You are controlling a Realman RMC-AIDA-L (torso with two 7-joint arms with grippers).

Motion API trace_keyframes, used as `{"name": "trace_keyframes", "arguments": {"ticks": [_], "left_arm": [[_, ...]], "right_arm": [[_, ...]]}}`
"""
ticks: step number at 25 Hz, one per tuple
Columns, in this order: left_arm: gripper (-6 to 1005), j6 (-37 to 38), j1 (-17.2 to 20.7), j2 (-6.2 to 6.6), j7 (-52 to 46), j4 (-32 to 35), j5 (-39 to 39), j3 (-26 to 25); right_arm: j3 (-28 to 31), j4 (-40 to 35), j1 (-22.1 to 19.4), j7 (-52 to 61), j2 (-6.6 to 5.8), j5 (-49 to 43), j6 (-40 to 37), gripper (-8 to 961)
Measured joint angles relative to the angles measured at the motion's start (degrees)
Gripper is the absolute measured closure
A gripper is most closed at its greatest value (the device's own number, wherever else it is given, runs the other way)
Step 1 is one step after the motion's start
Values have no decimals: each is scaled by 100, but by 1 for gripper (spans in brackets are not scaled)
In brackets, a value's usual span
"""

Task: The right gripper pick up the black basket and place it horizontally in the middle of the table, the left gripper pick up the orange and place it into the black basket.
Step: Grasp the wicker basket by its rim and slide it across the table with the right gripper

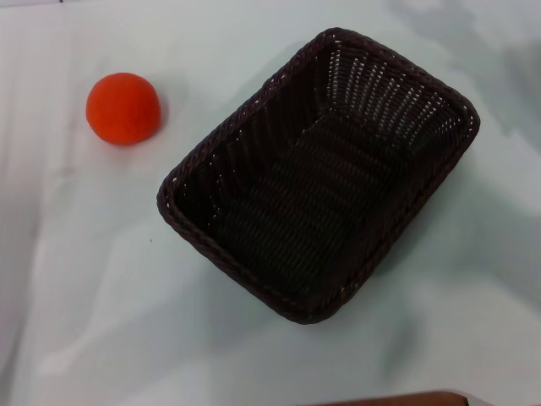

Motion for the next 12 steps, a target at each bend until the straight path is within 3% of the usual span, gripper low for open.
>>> {"name": "trace_keyframes", "arguments": {"ticks": [3,6,12], "left_arm": [[121,65,-6,5,2,-17,0,0],[121,139,-19,11,10,-31,0,-31],[122,232,-26,22,-3,-36,0,-156]], "right_arm": [[-238,-710,111,1136,-14,-769,-810,23],[-353,-1393,293,2325,-70,-1750,-1076,23],[-627,-3115,889,4907,-246,-4328,-363,22]]}}
